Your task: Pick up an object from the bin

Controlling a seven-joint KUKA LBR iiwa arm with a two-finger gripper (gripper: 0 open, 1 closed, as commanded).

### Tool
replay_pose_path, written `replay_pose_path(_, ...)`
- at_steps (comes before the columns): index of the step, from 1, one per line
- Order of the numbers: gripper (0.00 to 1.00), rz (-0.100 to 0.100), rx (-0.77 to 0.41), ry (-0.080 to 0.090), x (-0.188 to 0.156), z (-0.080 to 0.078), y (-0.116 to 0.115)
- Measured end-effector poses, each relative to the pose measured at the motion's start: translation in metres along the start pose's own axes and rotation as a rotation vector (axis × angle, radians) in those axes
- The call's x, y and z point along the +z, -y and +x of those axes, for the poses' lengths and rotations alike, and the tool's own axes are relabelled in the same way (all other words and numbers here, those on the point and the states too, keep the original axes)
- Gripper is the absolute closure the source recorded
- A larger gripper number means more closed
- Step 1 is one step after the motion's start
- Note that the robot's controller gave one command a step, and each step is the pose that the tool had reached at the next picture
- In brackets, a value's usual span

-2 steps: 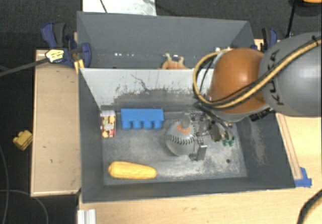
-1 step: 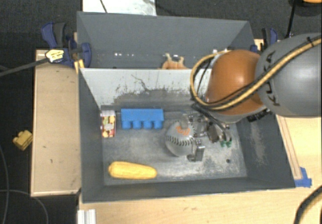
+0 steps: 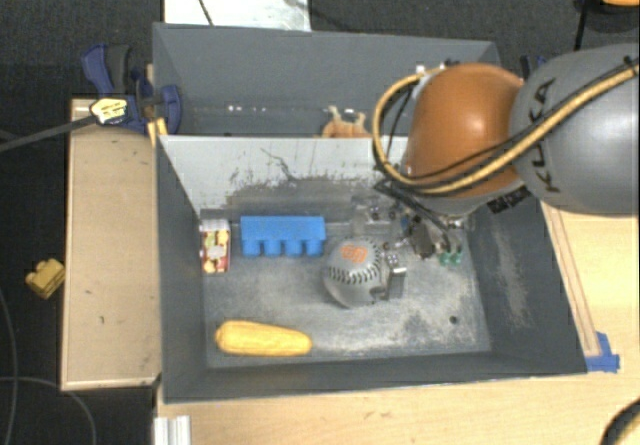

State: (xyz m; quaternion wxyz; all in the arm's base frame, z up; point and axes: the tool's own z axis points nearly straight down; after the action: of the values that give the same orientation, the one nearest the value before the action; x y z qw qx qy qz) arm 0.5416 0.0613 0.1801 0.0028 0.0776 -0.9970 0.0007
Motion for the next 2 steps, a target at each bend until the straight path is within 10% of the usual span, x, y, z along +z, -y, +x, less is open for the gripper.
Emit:
replay_pose_path(1, 0.00, -0.002, -0.052, 0.019, -0.021, 0.002, -0.002)
replay_pose_path(2, 0.00, -0.001, -0.040, 0.013, 0.032, -0.007, 0.019)
